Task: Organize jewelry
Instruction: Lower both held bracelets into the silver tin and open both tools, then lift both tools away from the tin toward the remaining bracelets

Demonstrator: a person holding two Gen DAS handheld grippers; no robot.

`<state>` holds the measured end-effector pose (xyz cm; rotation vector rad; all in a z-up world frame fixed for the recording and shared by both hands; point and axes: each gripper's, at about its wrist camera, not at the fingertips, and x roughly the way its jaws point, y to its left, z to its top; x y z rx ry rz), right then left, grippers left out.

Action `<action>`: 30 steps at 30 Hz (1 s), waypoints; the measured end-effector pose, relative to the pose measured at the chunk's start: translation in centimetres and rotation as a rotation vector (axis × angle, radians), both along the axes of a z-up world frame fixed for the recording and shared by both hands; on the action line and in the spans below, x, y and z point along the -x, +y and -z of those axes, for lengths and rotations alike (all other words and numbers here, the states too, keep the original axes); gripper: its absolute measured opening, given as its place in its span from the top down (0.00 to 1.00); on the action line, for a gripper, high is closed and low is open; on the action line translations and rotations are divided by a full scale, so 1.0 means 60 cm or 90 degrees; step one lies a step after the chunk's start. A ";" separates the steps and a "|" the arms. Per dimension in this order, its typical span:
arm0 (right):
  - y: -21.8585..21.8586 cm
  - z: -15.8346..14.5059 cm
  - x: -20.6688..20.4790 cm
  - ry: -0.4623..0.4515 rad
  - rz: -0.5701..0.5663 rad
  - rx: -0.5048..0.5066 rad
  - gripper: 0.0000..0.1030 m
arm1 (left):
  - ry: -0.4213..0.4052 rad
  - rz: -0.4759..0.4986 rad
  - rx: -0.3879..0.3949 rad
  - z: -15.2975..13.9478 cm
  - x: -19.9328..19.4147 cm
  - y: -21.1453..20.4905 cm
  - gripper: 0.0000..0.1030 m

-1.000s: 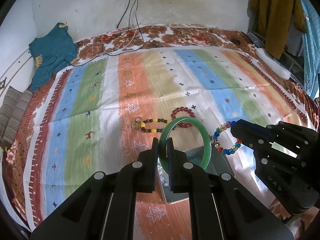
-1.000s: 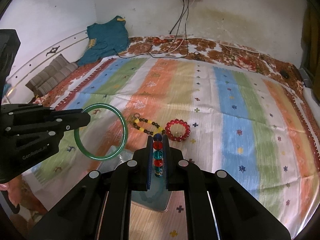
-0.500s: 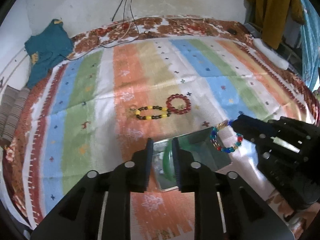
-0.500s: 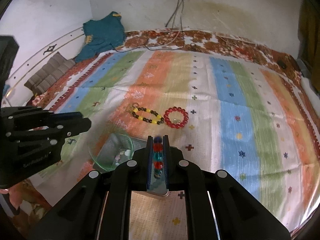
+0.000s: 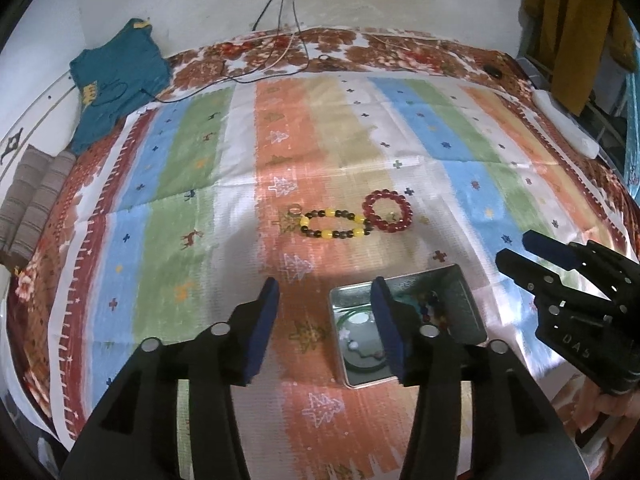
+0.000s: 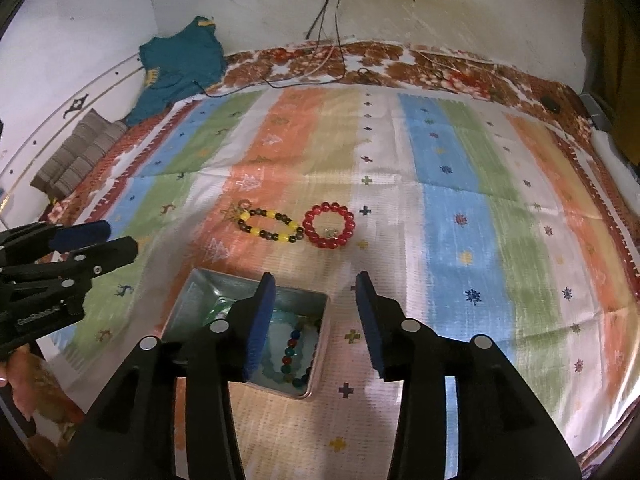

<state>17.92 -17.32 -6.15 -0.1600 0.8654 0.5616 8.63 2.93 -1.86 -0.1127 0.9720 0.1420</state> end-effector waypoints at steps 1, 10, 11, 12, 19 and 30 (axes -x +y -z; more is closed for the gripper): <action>0.001 0.000 -0.003 0.000 0.001 0.002 0.54 | 0.001 -0.006 0.002 0.002 -0.002 0.005 0.49; 0.005 0.011 -0.044 0.031 0.020 0.004 0.42 | 0.021 -0.041 0.024 0.018 -0.027 0.037 0.37; 0.007 0.012 -0.046 0.031 0.020 0.008 0.39 | 0.023 -0.042 0.026 0.021 -0.029 0.038 0.37; 0.009 0.015 -0.049 0.032 0.019 0.014 0.37 | 0.027 -0.043 0.027 0.024 -0.034 0.039 0.37; 0.022 0.025 -0.069 0.036 0.012 0.034 0.29 | 0.046 -0.043 0.008 0.040 -0.059 0.037 0.31; 0.034 0.044 -0.110 0.057 0.028 0.051 0.27 | 0.070 -0.069 0.016 0.061 -0.102 0.065 0.27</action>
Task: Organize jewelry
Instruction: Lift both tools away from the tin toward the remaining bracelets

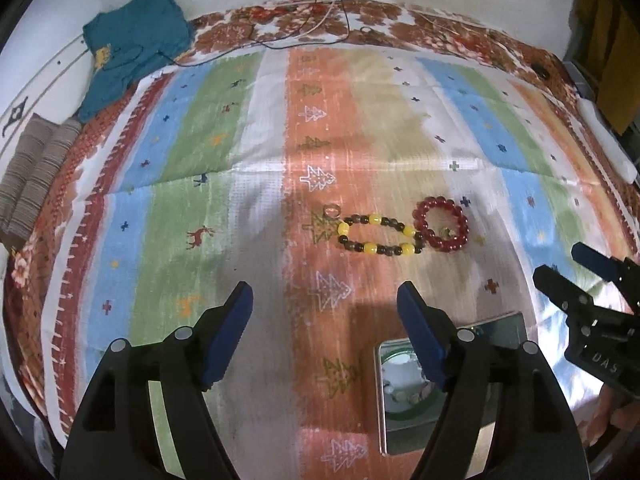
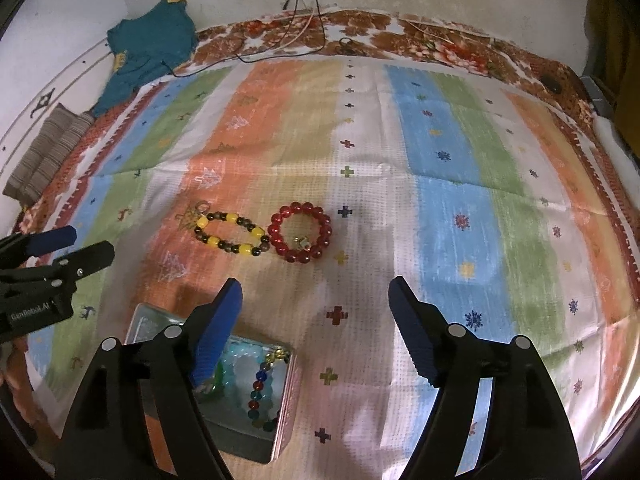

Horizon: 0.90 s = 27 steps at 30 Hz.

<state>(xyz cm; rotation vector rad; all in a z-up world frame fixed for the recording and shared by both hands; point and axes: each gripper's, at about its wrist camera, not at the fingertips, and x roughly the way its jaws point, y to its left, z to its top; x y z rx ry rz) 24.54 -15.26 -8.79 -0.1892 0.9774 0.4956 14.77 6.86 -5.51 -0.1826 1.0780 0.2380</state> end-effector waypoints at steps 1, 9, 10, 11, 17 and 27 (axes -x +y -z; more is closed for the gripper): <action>0.001 0.001 -0.003 0.003 -0.001 0.001 0.27 | 0.002 0.000 0.004 0.003 -0.003 0.002 0.27; 0.013 0.017 -0.032 0.017 0.002 0.018 0.27 | 0.019 0.007 0.022 0.024 -0.035 0.010 0.26; 0.014 0.020 -0.035 0.020 0.002 0.020 0.27 | 0.019 0.007 0.022 0.025 -0.037 0.010 0.26; 0.015 0.023 -0.039 0.020 0.002 0.023 0.27 | 0.021 0.008 0.024 0.028 -0.042 0.010 0.26; 0.021 0.033 -0.061 0.017 -0.003 0.040 0.27 | 0.033 0.012 0.020 0.042 -0.060 0.014 0.26; 0.034 0.050 -0.083 0.027 -0.014 0.053 0.27 | 0.042 0.026 0.013 0.053 -0.082 0.011 0.26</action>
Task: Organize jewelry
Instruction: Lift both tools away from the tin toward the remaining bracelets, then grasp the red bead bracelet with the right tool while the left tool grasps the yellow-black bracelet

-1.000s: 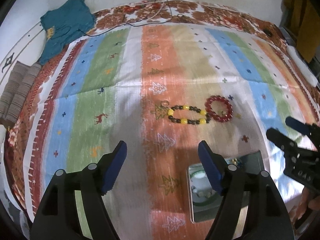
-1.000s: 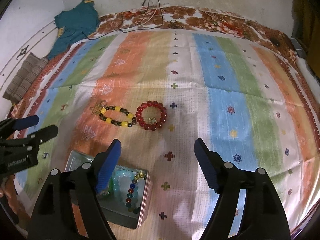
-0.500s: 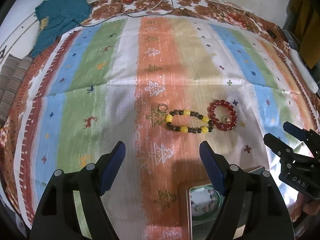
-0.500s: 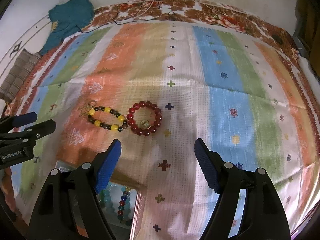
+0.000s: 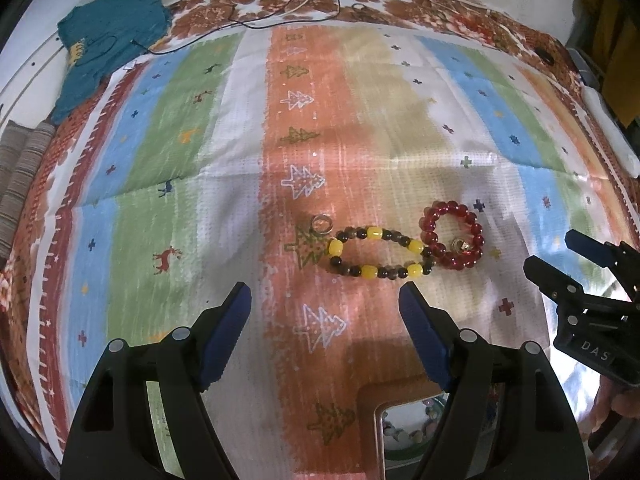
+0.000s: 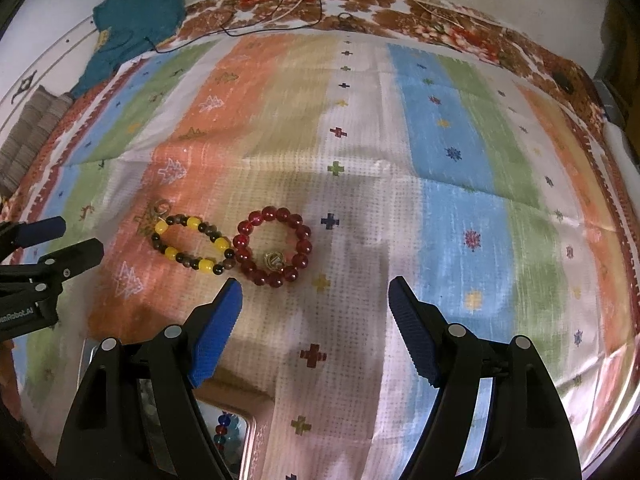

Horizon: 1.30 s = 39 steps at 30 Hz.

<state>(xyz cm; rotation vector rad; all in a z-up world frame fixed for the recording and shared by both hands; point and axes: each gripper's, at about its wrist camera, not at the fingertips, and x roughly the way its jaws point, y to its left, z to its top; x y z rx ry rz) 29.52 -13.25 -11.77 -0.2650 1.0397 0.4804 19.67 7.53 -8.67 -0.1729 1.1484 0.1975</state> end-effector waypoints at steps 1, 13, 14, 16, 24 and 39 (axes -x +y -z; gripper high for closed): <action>0.003 0.000 -0.002 0.000 -0.002 0.001 0.27 | 0.003 0.000 -0.002 0.003 -0.003 0.001 0.26; 0.029 0.035 -0.026 0.017 -0.011 0.037 0.27 | 0.040 0.013 -0.021 0.052 -0.040 0.004 0.27; 0.031 0.041 -0.030 0.020 -0.010 0.042 0.27 | 0.044 0.012 -0.021 0.056 -0.043 0.005 0.27; 0.033 0.048 -0.036 0.025 -0.010 0.051 0.27 | 0.051 0.011 -0.021 0.063 -0.048 0.007 0.27; 0.040 0.068 -0.051 0.034 -0.009 0.071 0.27 | 0.074 0.024 -0.010 0.081 -0.061 0.001 0.28; 0.048 0.093 -0.088 0.066 0.015 0.061 0.27 | 0.087 0.022 0.009 0.102 -0.091 0.011 0.29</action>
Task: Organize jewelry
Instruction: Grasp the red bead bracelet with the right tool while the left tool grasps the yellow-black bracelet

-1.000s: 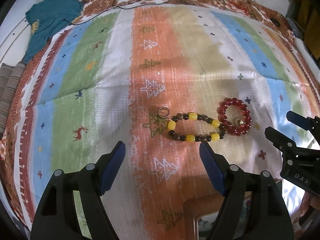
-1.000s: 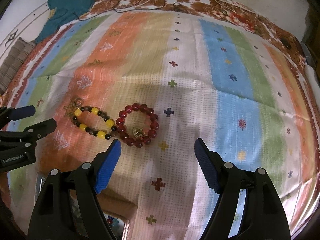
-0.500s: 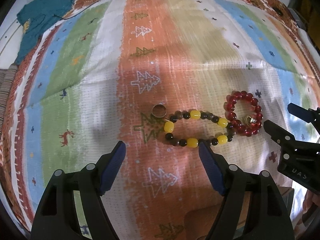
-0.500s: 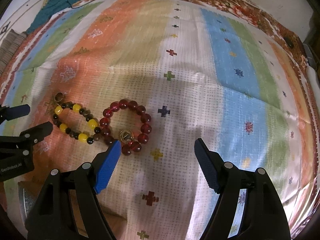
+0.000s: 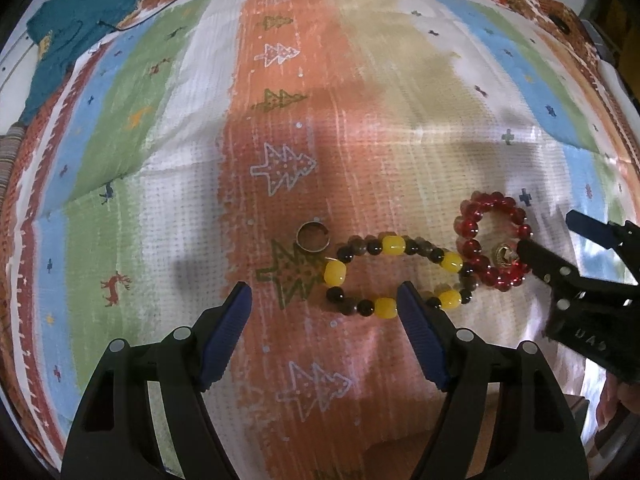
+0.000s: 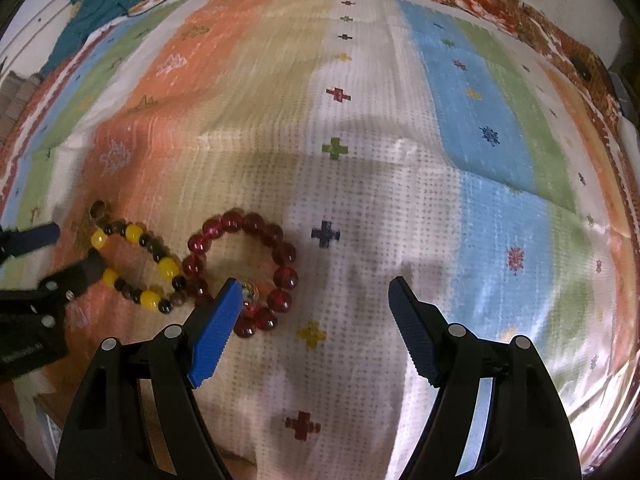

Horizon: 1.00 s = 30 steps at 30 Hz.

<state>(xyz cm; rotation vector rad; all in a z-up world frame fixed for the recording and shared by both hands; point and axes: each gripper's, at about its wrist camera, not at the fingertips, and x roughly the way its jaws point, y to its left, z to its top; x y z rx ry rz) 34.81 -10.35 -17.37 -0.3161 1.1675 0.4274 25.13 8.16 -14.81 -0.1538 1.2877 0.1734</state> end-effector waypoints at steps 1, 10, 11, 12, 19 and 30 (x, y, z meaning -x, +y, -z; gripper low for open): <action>0.001 0.000 -0.003 -0.001 0.001 -0.002 0.27 | 0.001 0.000 -0.001 0.002 0.000 0.000 0.29; 0.004 0.013 -0.026 0.008 0.016 -0.004 0.27 | 0.005 -0.003 -0.003 0.016 -0.016 0.000 0.30; 0.003 0.017 -0.028 0.012 0.019 -0.003 0.27 | 0.006 -0.003 -0.004 0.018 -0.017 0.000 0.30; 0.003 0.020 -0.030 0.014 0.020 0.000 0.27 | 0.007 -0.002 -0.006 0.020 -0.020 0.001 0.30; 0.004 0.027 -0.036 0.005 0.021 0.009 0.27 | 0.013 0.003 -0.033 0.029 -0.024 0.000 0.41; 0.016 0.019 -0.017 -0.017 -0.020 0.018 0.86 | 0.013 0.003 -0.052 0.026 -0.019 -0.002 0.89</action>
